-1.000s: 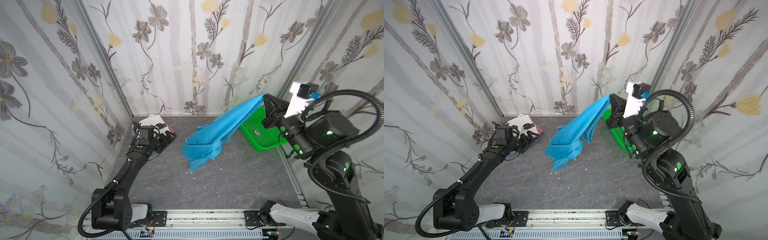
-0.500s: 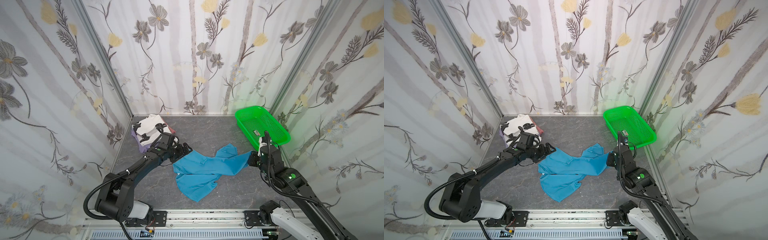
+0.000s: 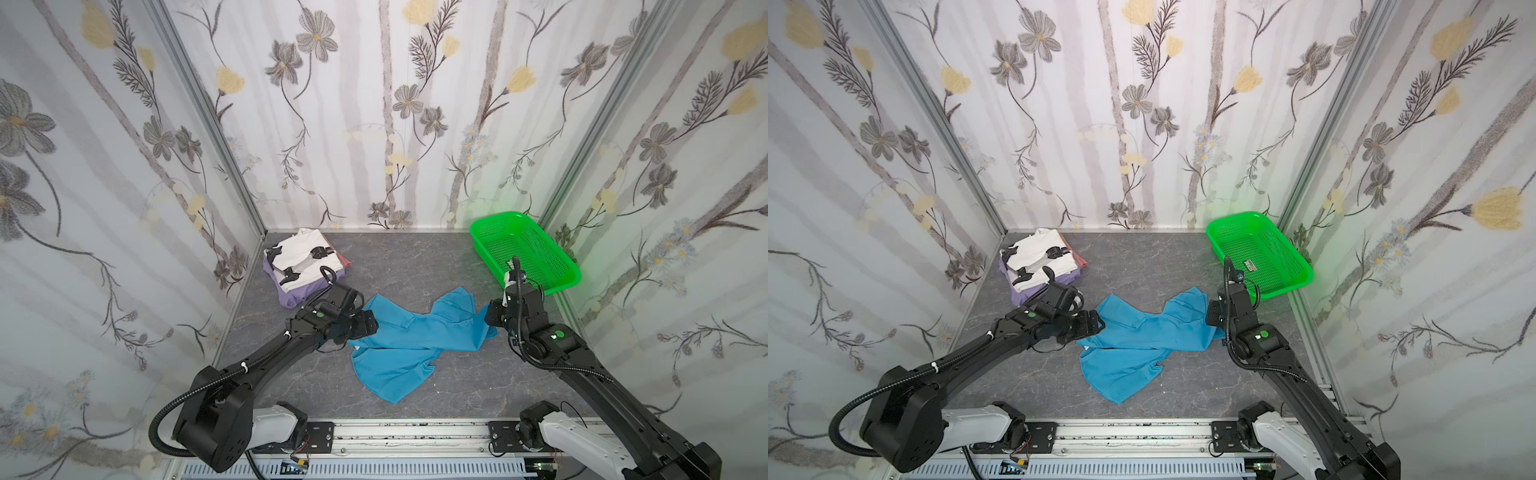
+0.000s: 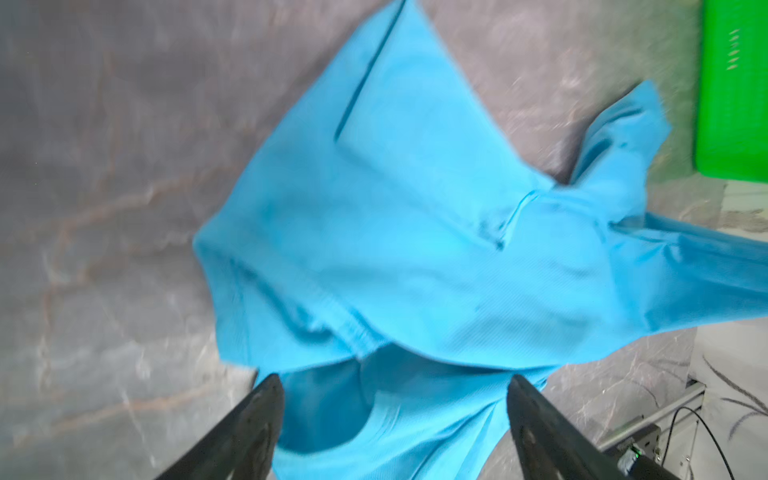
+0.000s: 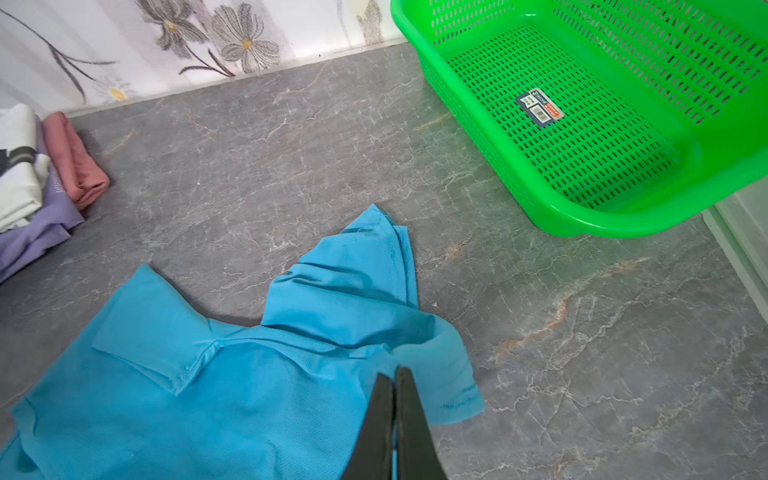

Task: Fold and stack the t-shirts
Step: 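Lower the shirt with the right gripper while the left gripper reaches toward it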

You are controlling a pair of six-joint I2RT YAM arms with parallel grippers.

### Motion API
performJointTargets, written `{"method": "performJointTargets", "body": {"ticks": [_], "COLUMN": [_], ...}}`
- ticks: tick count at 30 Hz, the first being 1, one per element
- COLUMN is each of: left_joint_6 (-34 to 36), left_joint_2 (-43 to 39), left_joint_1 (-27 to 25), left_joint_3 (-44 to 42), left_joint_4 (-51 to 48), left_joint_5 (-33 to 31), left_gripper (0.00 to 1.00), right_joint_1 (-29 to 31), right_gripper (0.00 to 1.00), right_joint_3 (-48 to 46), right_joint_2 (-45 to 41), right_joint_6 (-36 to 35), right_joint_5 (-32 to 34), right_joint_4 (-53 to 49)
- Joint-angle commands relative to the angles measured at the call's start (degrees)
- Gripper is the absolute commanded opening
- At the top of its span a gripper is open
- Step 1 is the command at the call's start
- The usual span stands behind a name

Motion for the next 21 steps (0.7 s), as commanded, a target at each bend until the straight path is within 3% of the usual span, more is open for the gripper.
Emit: {"method": "performJointTargets", "body": {"ticks": [1, 7, 10, 21], "left_joint_6": [4.66, 3.01, 2.16, 1.88], "left_joint_2": [7.2, 19.9, 22.05, 27.87], "left_joint_1": [1.54, 5.5, 5.47, 5.34], "left_joint_3": [5.86, 9.92, 9.04, 9.87], "left_joint_4": [1.09, 5.94, 11.4, 14.88], "left_joint_5": [-0.38, 3.39, 3.16, 5.05], "left_gripper": [0.7, 0.66, 0.66, 0.47], "right_joint_1": [0.04, -0.1, -0.08, -0.13], "right_gripper": [0.0, 0.0, 0.0, 0.0], "right_joint_3": [-2.09, -4.89, -4.91, -3.46], "right_joint_2": [-2.43, -8.65, -9.53, -7.34], "right_joint_6": [-0.74, -1.4, -1.78, -3.35], "right_joint_5": [-1.52, -1.66, -1.93, -1.56], "right_joint_4": [3.58, 3.1, 2.71, 1.66]}}
